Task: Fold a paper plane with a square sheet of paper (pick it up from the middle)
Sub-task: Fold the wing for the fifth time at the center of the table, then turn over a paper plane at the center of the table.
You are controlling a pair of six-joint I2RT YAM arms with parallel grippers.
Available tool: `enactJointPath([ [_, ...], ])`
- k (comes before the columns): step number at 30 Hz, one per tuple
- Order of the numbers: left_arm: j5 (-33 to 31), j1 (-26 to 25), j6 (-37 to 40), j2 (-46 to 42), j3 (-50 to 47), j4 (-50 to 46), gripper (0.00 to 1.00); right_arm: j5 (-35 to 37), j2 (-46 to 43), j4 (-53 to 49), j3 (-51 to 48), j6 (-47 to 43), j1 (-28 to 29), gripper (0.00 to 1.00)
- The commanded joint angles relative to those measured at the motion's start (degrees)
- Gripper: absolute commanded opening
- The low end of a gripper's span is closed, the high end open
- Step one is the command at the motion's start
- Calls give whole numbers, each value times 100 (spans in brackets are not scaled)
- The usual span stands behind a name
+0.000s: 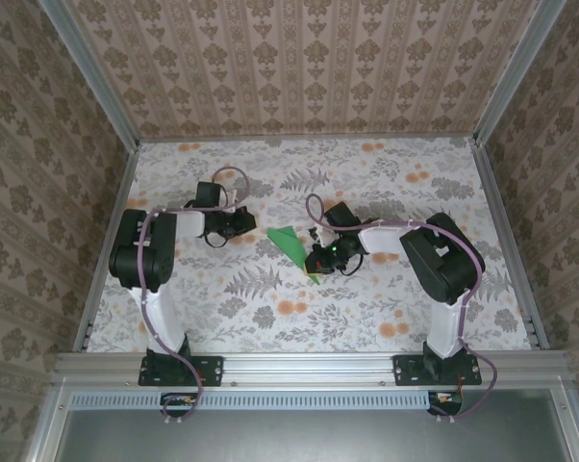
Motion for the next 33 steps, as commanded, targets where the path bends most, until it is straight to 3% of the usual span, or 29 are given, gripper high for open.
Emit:
enactJointPath([
  [1,-485,72,99,-370,146,-442,11,445,-93,-717,-5,192,6,2],
  [4,-730,-36,-64,-799,179,-724,22,524,-461,-616,207,354,-5,13],
  [10,-1941,-664,-410,-1551,267,-1930,49,1117,-1343,-323,243,548,-57,55],
  [13,-2331,-1021,-903,-1742,253,-2419,67,1607,-1726,-221,69,478,-185,68],
  [17,-2594,-1642,-1617,-1821,288,-2743,82,2115,-1961,-317,-132,314,-502,74],
  [22,-3263,-2509,-2322,-1692,698,-3162,93,2461,-2010,-262,-419,234,-998,84],
  [28,-3637,-3089,-3044,-1061,1516,-3686,95,2500,-1869,-232,-484,175,-1374,87],
  [33,-3706,-3278,-3278,-255,2247,-4098,88,2559,-1909,-311,-473,12,-1485,87],
])
